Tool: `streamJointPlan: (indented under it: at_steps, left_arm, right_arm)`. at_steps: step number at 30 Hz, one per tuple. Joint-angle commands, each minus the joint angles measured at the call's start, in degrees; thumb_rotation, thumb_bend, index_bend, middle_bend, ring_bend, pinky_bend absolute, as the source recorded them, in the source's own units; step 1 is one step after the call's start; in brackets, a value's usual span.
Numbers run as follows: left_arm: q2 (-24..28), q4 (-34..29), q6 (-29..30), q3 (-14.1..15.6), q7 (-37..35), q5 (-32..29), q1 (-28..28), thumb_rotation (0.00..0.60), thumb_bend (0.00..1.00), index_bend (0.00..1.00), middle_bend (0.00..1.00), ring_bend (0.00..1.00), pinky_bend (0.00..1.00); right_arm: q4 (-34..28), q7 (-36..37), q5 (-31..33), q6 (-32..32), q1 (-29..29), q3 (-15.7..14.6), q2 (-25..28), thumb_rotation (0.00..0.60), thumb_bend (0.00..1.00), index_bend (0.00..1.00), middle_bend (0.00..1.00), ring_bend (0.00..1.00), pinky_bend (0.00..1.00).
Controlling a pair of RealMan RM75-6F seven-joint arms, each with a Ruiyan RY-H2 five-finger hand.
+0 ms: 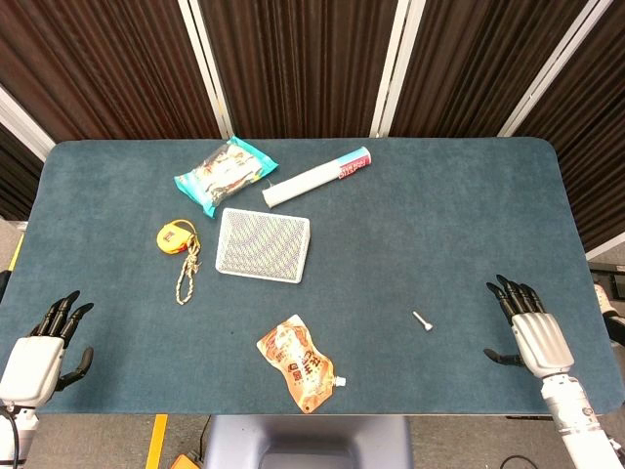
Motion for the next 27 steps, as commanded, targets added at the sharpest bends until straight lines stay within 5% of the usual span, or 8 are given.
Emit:
streamJointPlan:
  at_steps: [1,16,22,27]
  left_arm:
    - [0.02,0.01,-0.09,0.03,-0.01,-0.04,-0.01,0.600,0.46,0.14,0.02,0.07,0.36]
    - [0.23,0.24,-0.90,-0.07,-1.16,-0.92,-0.13,0.600,0.46,0.14,0.02,0.07,0.36]
    - [0.63,-0.53,0.04,0.29,-0.98,0.27,0.17,0.600,0.46,0.14,0.02,0.07,0.36]
    - [0.65,-0.56,-0.77,0.33,-1.00,-0.22,-0.04,0.600,0.46,0.14,0.02,0.07,0.36]
  right_arm:
    - [0.00,-0.01,0.04,-0.17,0.04,-0.04,0.01,0.600,0.21,0.00,0.00,0.00,0.11]
    - [1.44,-1.21,-1.54,1.94,-0.48,-0.10,-2.71,0.600,0.21,0.00,0.00,0.00,0.13]
    - [1.34,-6.27,-1.29,3.70,-0.08,1.68,-6.09,0.600,0.21,0.11,0.31,0.23,0.38]
    - [1.33,-12.20,-0.48,3.90,1.61,4.05,-9.44,0.600,0.21,0.27,0.47,0.43,0.57]
